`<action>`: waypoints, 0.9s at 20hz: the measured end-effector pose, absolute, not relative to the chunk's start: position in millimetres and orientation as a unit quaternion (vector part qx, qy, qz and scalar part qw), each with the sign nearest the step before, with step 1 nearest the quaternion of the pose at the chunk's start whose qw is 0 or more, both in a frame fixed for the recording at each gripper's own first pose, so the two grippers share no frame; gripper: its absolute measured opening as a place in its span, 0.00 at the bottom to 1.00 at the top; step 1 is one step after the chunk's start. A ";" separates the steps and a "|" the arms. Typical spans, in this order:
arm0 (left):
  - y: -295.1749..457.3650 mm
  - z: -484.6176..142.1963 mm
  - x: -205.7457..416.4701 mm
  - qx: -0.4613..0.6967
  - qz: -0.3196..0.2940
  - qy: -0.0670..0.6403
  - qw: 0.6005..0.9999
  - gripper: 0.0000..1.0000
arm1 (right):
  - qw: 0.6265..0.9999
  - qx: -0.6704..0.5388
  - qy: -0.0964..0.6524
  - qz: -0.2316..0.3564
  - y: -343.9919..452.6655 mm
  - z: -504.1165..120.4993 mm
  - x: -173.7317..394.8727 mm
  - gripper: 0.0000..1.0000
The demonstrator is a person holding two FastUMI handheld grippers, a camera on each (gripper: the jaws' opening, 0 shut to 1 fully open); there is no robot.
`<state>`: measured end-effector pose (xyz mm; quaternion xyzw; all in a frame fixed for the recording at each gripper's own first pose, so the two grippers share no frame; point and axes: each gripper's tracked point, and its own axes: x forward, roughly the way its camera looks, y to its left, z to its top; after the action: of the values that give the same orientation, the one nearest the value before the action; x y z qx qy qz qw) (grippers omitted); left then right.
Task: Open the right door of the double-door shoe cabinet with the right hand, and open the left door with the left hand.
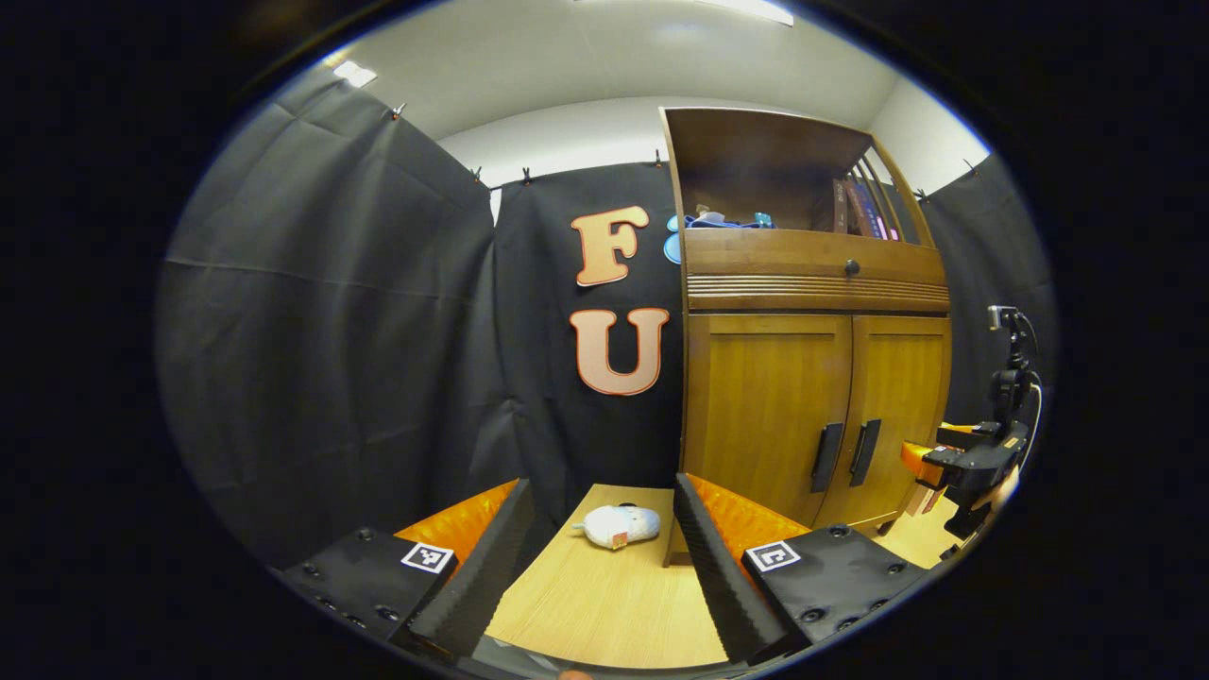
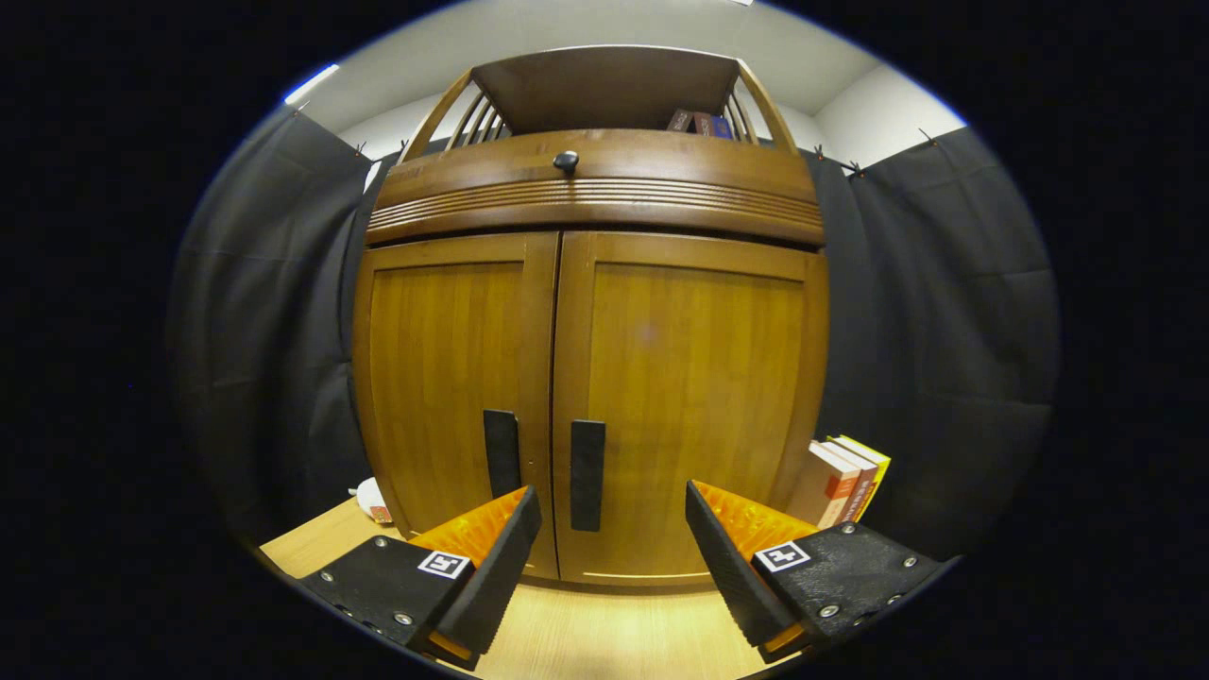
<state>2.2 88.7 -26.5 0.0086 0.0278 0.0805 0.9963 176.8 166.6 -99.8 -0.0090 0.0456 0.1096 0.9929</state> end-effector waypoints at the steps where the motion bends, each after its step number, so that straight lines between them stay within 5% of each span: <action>1: 92.3 -26.4 1.4 0.006 0.083 0.027 0.996 0.93 | 0.993 -0.008 0.048 0.109 171.7 -108.3 187.7 1.00; 2: 96.0 -26.6 0.6 0.007 0.087 0.027 0.996 0.93 | 0.993 -0.010 0.053 0.107 175.8 -115.5 199.2 0.93; 6: 107.3 -25.3 2.8 0.016 0.104 0.022 0.994 0.93 | 0.993 -0.004 0.058 0.101 189.9 -132.2 239.2 0.92; 18: 140.7 -36.7 9.8 0.015 0.139 0.036 0.990 0.93 | 0.992 0.028 0.080 0.094 201.1 -157.2 289.7 0.50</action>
<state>9.8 140.7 -36.7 0.0147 0.0355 0.1389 0.9896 289.7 201.1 -157.2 0.0276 0.0796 0.0942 0.9920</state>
